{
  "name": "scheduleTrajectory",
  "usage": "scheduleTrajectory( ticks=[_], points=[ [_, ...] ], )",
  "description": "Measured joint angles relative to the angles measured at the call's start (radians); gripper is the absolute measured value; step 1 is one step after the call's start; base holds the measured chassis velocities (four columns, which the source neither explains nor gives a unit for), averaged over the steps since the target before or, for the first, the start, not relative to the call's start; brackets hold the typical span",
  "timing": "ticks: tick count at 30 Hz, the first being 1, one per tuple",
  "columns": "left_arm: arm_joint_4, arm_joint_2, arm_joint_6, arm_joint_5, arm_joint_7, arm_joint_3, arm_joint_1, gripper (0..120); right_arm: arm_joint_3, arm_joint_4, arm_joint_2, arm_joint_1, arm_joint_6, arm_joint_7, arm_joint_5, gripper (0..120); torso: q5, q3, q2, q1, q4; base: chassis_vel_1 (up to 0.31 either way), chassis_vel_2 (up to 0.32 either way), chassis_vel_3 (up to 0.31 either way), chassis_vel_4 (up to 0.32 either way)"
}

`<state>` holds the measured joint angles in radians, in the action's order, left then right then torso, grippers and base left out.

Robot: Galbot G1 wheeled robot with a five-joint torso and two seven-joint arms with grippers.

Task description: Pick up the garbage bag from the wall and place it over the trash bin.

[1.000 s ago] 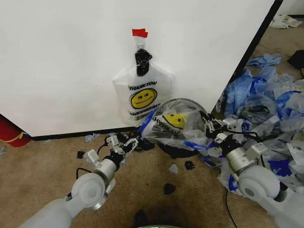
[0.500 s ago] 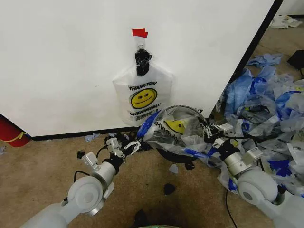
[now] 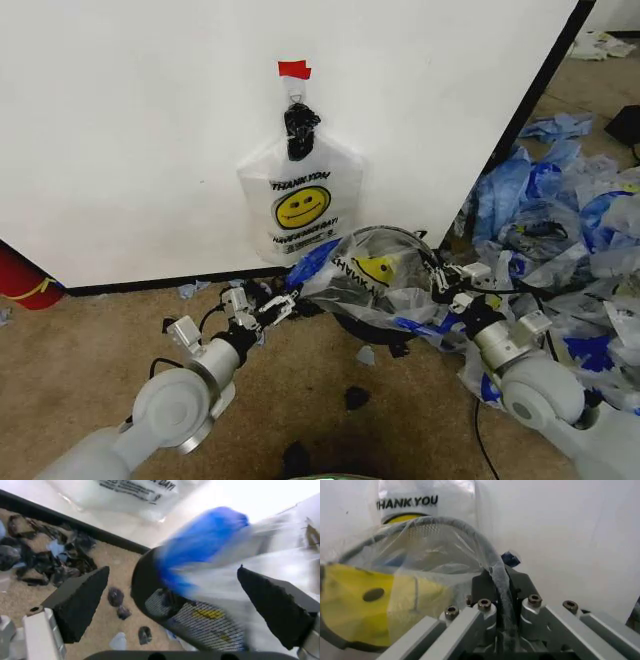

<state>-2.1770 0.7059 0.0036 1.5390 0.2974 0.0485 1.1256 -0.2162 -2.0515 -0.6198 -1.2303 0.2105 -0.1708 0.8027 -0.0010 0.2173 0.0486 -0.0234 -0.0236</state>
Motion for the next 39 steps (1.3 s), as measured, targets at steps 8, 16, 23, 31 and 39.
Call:
scheduleTrajectory(
  ticks=[8, 16, 23, 31, 39],
  points=[
    [-0.002, -0.004, 0.005, 0.008, -0.034, 0.007, 0.005, 100, 0.025, 0.014, 0.004, 0.009, 0.000, 0.002, -0.003, 0, 0.0000, 0.000, 0.000, 0.000, -0.0002, 0.000, 0.000, 0.000, 0.000],
    [-0.106, -0.015, -0.044, -0.064, 0.062, 0.044, 0.047, 100, 0.039, 0.021, -0.037, 0.039, -0.001, -0.074, -0.035, 0, -0.0001, 0.000, 0.000, 0.000, -0.0002, 0.000, 0.000, 0.000, 0.000],
    [-0.264, 0.010, -0.043, 0.051, 0.120, 0.018, 0.041, 100, 0.038, 0.024, -0.058, 0.052, 0.008, -0.094, -0.080, 0, 0.0001, 0.000, 0.000, 0.000, 0.0000, 0.000, 0.000, 0.000, 0.000],
    [-0.260, 0.057, -0.020, 0.133, 0.125, -0.090, -0.044, 100, 0.048, 0.032, -0.090, 0.083, 0.032, -0.102, -0.128, 0, -0.0001, 0.000, 0.000, 0.000, 0.0003, 0.000, 0.000, 0.000, 0.000],
    [-0.185, 0.120, -0.008, 0.150, 0.143, -0.181, -0.153, 100, 0.061, 0.049, -0.131, 0.100, 0.036, -0.098, -0.160, 0, 0.0001, 0.000, 0.000, 0.000, -0.0002, 0.000, 0.000, 0.000, 0.000]
  ],
)
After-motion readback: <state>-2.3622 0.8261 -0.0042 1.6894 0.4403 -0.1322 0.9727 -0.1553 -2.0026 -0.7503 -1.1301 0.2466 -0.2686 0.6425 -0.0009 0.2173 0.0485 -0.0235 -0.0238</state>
